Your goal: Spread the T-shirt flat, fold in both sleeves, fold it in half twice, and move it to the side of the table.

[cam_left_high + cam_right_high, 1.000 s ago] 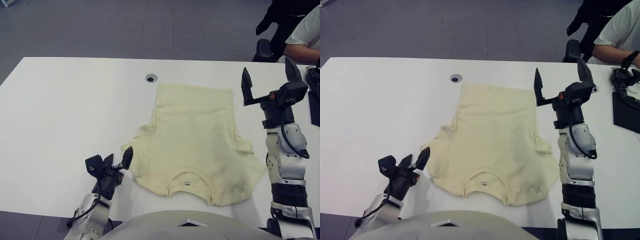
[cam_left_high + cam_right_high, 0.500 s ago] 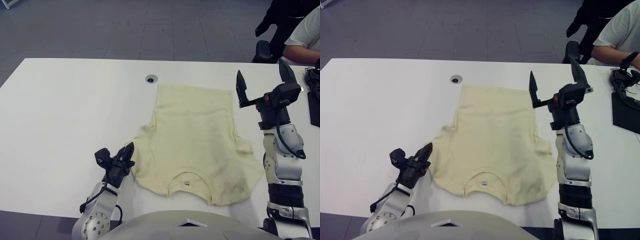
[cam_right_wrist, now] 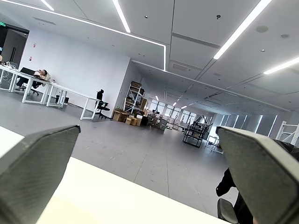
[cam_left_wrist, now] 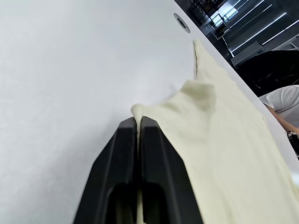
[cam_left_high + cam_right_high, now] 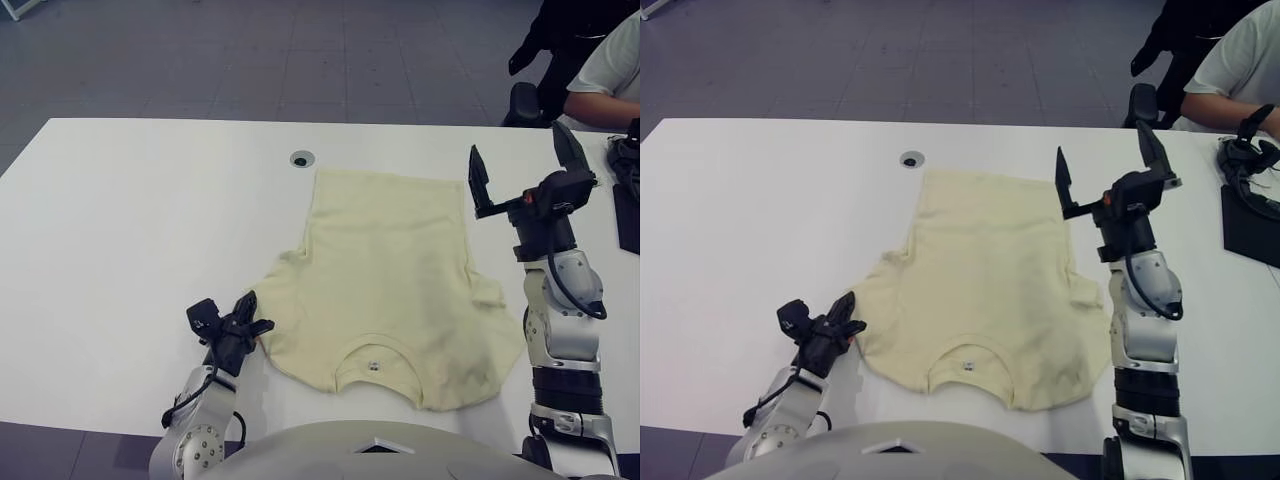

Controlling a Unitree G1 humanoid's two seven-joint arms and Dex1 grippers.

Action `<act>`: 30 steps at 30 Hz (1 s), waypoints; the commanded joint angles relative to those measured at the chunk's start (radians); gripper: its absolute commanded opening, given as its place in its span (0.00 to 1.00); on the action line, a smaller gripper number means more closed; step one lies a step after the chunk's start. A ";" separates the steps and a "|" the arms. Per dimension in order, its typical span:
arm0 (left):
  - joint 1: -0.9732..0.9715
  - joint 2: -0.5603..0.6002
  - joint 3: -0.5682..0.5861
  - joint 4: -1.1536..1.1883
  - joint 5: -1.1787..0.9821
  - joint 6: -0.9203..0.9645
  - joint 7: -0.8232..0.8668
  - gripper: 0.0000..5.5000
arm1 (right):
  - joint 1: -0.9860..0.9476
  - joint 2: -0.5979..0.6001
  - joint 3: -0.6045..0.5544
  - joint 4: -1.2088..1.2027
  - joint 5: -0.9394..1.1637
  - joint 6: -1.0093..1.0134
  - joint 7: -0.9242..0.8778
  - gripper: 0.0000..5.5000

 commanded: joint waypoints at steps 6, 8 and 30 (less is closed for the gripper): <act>0.057 0.069 -0.073 -0.031 0.201 -0.129 -0.026 0.00 | -0.011 0.014 0.005 0.017 -0.015 -0.002 0.011 0.98; 0.059 0.100 -0.112 -0.022 0.275 -0.160 -0.041 0.00 | -0.007 0.016 0.004 0.015 -0.017 -0.004 0.010 0.98; -0.055 0.388 -0.426 0.017 0.880 -0.539 -0.198 0.00 | -0.018 0.035 0.021 0.044 -0.027 0.000 0.024 0.98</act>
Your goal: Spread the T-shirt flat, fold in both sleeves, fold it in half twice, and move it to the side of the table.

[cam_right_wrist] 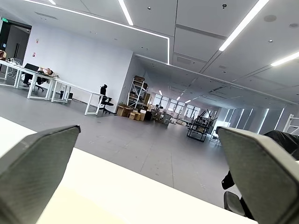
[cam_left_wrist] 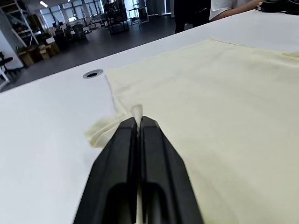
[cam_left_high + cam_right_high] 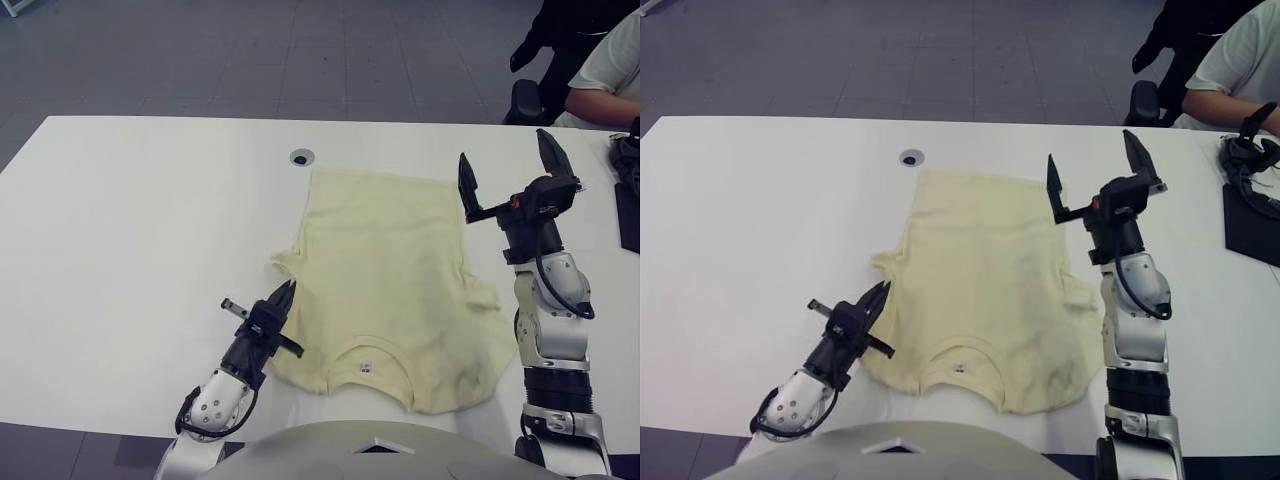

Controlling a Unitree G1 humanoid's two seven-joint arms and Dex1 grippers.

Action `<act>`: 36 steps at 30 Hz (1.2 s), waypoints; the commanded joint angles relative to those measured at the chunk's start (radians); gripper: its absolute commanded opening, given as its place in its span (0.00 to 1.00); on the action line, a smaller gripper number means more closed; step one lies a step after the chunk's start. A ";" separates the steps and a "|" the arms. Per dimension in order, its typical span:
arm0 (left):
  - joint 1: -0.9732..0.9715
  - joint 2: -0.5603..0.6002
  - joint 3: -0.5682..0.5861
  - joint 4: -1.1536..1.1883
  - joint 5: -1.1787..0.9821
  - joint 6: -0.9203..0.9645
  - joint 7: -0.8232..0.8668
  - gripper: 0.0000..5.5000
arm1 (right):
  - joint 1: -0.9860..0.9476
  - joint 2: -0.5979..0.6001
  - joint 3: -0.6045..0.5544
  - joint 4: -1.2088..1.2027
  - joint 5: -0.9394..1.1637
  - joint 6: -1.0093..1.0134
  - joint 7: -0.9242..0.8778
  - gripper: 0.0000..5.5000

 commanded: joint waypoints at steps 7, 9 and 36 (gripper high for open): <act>-0.099 0.089 -0.149 0.134 0.180 -0.056 -0.101 0.00 | -0.008 0.005 0.006 0.022 -0.011 -0.005 0.013 0.98; -0.112 0.098 -0.167 0.152 0.214 -0.064 -0.103 0.00 | -0.008 0.005 0.007 0.025 -0.013 -0.007 0.015 0.98; -0.190 0.174 0.042 -0.228 -0.304 0.119 -0.302 0.50 | 0.072 -0.053 -0.187 0.061 0.324 0.121 0.193 0.98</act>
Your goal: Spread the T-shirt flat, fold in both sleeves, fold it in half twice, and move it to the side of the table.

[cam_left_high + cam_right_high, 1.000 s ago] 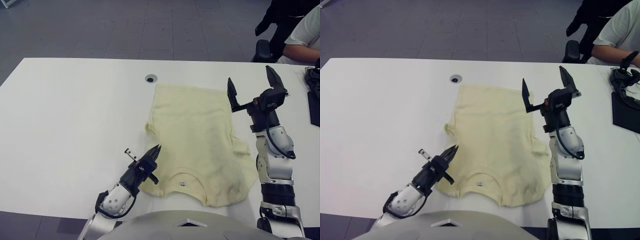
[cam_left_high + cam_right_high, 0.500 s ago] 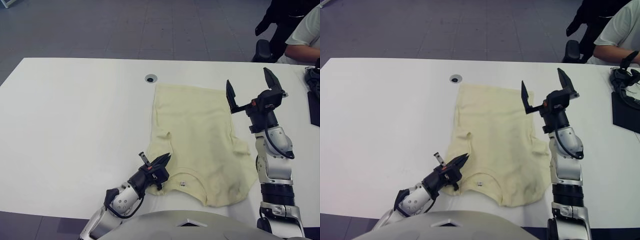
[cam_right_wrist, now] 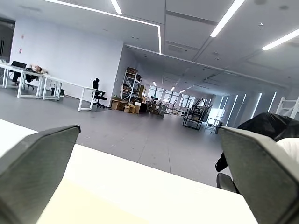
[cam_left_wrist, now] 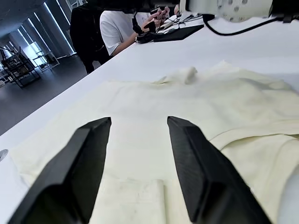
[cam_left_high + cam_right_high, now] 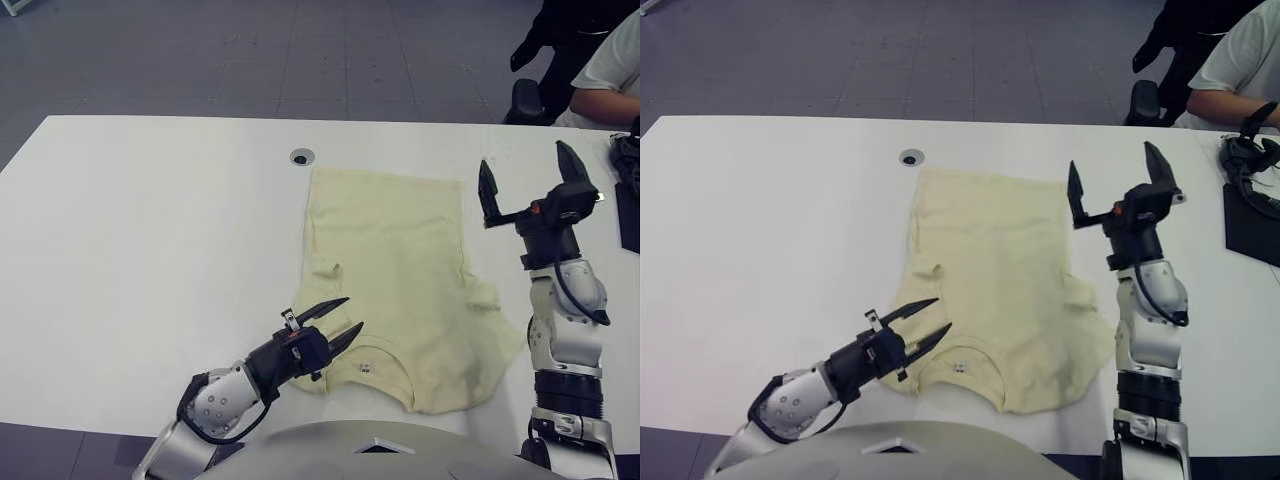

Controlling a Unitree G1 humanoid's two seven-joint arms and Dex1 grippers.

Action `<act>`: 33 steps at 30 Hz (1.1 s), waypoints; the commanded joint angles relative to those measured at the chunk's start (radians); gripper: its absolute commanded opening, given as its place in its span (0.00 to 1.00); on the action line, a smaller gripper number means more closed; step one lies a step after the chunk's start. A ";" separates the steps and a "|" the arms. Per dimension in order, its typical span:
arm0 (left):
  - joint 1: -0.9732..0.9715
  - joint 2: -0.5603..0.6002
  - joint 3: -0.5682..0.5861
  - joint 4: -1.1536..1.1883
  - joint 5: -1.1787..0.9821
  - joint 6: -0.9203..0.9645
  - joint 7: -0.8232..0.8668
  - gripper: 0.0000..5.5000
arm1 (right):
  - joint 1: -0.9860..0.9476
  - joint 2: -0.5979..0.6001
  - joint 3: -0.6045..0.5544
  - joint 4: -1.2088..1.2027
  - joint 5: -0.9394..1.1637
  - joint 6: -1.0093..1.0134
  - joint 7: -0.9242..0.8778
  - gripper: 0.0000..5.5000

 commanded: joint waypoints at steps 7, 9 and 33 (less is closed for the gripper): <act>-0.273 -0.169 0.527 0.030 -0.364 0.276 0.321 0.71 | 0.266 -0.264 -0.248 0.188 0.573 0.466 0.699 0.98; -0.278 -0.165 0.550 0.034 -0.354 0.285 0.334 0.77 | 0.313 -0.329 -0.268 0.285 0.559 0.502 0.806 0.98; -0.309 -0.159 0.595 0.034 -0.344 0.325 0.345 0.98 | 0.445 -0.424 -0.075 0.362 0.203 0.362 1.006 0.54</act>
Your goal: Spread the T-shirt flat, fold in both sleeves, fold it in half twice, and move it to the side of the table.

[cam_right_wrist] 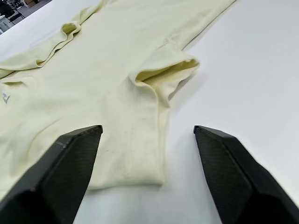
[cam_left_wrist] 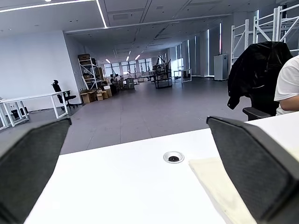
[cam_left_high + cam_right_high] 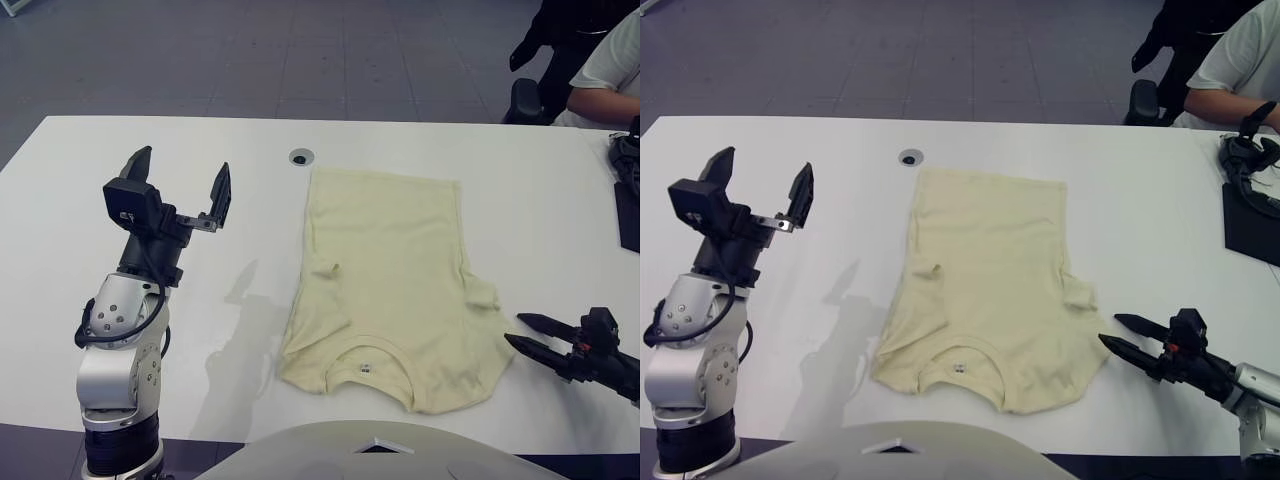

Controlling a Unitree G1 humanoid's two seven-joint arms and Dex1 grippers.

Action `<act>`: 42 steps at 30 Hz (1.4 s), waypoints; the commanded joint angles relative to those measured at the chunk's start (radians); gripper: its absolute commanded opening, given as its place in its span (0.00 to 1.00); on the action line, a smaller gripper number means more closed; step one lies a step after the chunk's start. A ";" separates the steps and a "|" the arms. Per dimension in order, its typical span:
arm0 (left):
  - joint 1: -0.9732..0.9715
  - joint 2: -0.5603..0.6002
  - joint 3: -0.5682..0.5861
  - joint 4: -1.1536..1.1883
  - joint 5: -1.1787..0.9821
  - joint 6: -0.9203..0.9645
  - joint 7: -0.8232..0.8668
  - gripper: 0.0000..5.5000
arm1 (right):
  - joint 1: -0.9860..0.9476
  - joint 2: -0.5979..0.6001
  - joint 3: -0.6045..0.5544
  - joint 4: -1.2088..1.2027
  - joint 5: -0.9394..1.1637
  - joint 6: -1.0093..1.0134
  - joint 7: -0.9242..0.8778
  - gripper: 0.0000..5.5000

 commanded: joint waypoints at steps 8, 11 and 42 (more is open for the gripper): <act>0.028 -0.001 -0.012 -0.026 0.004 0.017 -0.016 0.98 | 0.035 -0.022 0.006 0.011 -0.037 0.011 0.002 0.30; 0.032 -0.004 -0.013 -0.023 0.003 0.014 -0.017 0.98 | 0.024 -0.021 -0.002 0.029 -0.030 0.014 0.000 0.22; 0.071 -0.005 -0.066 0.010 0.028 -0.033 -0.071 0.98 | -0.092 0.088 0.172 -0.380 -0.008 0.023 -0.064 0.00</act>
